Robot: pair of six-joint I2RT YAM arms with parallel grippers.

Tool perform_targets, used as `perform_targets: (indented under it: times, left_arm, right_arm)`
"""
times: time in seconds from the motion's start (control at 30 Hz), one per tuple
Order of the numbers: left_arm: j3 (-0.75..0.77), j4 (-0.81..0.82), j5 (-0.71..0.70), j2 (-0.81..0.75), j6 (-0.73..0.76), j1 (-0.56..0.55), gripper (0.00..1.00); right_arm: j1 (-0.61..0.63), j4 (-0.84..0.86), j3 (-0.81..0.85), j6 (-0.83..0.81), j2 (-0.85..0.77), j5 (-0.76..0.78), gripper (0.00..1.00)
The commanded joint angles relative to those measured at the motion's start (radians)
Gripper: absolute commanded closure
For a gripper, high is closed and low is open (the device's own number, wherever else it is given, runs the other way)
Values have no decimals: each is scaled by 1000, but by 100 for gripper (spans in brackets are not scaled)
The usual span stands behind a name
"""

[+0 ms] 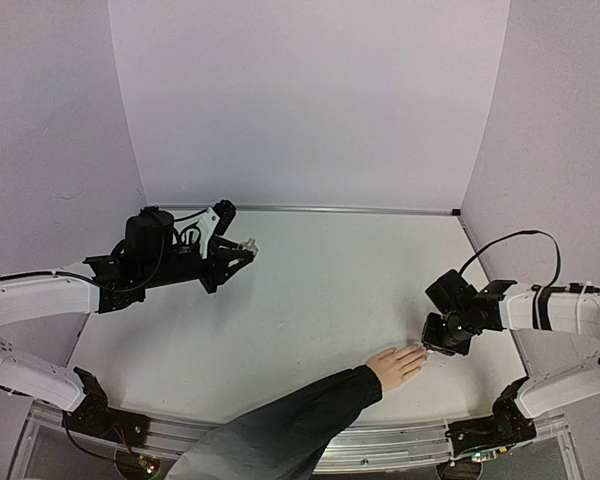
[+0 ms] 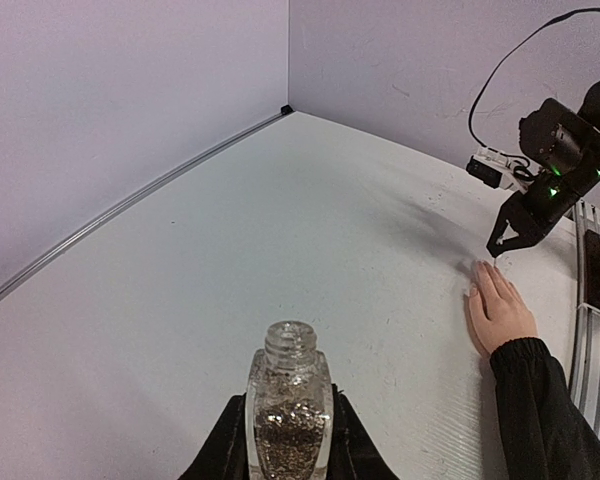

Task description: Paint the nails

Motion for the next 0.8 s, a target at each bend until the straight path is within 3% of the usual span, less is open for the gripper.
perform_targets:
  times: [0.0, 0.47, 0.77]
  left_arm:
    - [58, 27, 9, -23, 15, 5, 100]
    - [55, 27, 7, -27, 16, 5, 100]
    - [56, 26, 14, -28, 13, 5, 100]
  right_arm:
    - [-4, -34, 19, 12, 0, 35, 100]
    - [-5, -76, 19, 29, -68, 62, 100]
    - [-5, -106, 11, -33, -138, -5, 100]
